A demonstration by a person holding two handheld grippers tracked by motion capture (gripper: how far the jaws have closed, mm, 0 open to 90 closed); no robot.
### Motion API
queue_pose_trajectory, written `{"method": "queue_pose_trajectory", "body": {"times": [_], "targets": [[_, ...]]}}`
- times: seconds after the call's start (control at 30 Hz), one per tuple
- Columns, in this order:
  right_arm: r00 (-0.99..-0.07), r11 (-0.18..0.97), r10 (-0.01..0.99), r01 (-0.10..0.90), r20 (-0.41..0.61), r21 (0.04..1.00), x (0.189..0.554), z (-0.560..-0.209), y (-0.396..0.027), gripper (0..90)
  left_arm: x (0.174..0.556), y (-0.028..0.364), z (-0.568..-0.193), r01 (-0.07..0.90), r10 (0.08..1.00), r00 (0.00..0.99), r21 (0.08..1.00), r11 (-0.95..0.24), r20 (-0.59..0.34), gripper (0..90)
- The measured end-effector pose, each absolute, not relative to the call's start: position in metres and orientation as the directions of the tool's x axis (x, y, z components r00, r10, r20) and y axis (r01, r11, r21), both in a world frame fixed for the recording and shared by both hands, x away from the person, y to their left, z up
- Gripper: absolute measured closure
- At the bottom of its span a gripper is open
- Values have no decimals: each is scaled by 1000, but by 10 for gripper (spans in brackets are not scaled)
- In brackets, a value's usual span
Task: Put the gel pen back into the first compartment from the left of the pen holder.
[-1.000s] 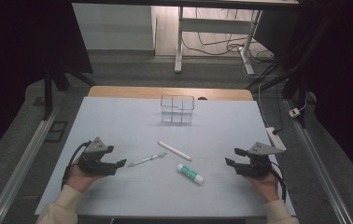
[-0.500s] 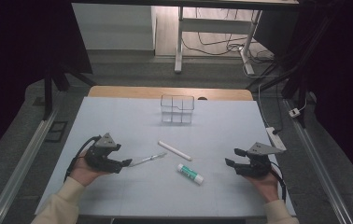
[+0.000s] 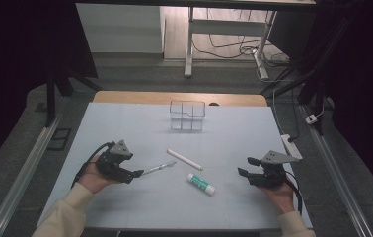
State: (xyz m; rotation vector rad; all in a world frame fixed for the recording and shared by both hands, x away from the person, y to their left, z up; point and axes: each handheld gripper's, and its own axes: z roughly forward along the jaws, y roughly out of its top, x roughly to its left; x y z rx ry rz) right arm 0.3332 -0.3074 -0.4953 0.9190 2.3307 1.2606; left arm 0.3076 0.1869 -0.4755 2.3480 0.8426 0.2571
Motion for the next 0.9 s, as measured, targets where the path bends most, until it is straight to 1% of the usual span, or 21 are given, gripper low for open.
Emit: {"method": "queue_pose_trajectory", "body": {"times": [0.13,0.5,0.8,0.9], "targets": [[-735,395,678,382,16,836,333,-496,-307,379,311,183,-479,507,610,792,587,-631,-28,247],[-738,399,674,388,21,830,333,-497,-306,377,322,176,-491,504,571,820,523,-687,-40,288],[-739,400,674,391,24,829,334,-497,-305,377,329,168,-495,477,530,848,470,-742,-24,317],[-739,394,673,395,33,830,334,-498,-305,377,330,165,-495,467,519,854,468,-750,-22,325]]}}
